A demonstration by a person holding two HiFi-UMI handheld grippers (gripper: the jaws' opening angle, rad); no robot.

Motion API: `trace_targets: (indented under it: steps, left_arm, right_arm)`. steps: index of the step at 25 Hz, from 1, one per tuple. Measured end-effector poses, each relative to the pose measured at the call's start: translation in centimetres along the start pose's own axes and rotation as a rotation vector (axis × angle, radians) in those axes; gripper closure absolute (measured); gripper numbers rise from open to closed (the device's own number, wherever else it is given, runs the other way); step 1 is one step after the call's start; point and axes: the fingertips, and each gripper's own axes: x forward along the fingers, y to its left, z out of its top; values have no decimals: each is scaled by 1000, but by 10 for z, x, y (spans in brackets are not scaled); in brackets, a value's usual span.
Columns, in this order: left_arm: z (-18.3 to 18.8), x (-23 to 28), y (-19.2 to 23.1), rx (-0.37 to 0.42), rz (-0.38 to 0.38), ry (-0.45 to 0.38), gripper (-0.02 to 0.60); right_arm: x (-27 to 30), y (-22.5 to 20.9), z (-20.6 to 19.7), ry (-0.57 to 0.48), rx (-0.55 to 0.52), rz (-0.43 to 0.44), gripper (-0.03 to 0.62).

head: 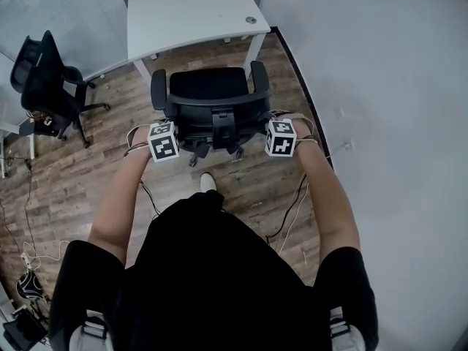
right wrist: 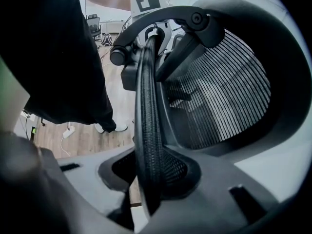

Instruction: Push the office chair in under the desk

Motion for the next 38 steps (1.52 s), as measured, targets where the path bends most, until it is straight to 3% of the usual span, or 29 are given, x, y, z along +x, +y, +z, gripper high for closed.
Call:
trace_targets:
  steps: [19,38]
  left_arm:
    - [3,14,107,-39,50,-3,477]
    - [15,23,145,-86,107,13,477]
  right_arm:
    - [31,-115,-19,-13,-52,28,487]
    - [43,-164,-37,-43,-127,45,487]
